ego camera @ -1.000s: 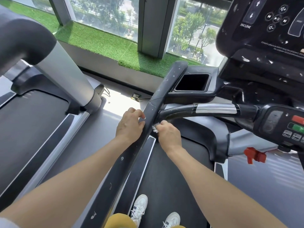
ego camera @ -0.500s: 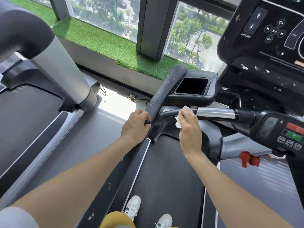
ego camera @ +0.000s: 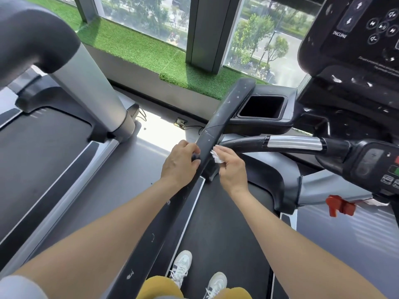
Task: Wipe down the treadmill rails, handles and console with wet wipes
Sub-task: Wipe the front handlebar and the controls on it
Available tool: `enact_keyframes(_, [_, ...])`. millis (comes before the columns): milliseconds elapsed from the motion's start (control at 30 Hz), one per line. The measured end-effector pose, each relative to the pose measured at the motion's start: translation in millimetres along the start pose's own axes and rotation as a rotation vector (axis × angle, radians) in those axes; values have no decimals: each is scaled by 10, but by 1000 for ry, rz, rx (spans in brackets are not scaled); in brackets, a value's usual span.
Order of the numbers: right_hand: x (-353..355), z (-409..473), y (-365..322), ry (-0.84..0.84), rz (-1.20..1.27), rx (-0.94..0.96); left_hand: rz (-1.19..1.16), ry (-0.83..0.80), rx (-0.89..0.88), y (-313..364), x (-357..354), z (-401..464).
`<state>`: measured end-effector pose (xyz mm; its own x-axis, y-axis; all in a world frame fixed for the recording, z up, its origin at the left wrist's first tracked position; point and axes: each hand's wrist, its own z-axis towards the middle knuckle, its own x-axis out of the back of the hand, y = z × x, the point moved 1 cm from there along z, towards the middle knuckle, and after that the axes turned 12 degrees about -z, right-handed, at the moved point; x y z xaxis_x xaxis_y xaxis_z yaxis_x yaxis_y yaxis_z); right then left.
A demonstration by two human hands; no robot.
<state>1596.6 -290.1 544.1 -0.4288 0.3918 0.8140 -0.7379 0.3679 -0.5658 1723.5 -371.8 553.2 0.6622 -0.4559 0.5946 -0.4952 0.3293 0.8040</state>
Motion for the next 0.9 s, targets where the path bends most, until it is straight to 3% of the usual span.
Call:
enact_keyframes(133, [314, -19, -34, -33, 326, -221, -85, -91, -48, 142, -97, 14])
enact_keyframes(300, [682, -47, 59, -70, 440, -278, -423, -159, 68, 464, -281, -7])
enact_keyframes(500, [821, -180, 198, 24, 190, -227, -634, -127, 254, 684, -467, -158])
enact_keyframes(600, [775, -264, 180, 82, -39, -60, -899, -90, 427, 745, -518, -225])
enact_keyframes(733, [614, -416, 138, 37, -142, 213, -1059, 13, 518, 756, -501, -303])
enact_keyframes(833, [560, -488, 157, 30, -165, 186, -1127, -17, 544, 748, -503, -304])
enact_keyframes(900, [608, -465, 179, 118, -144, 110, -1161, -87, 527, 821, -520, -296])
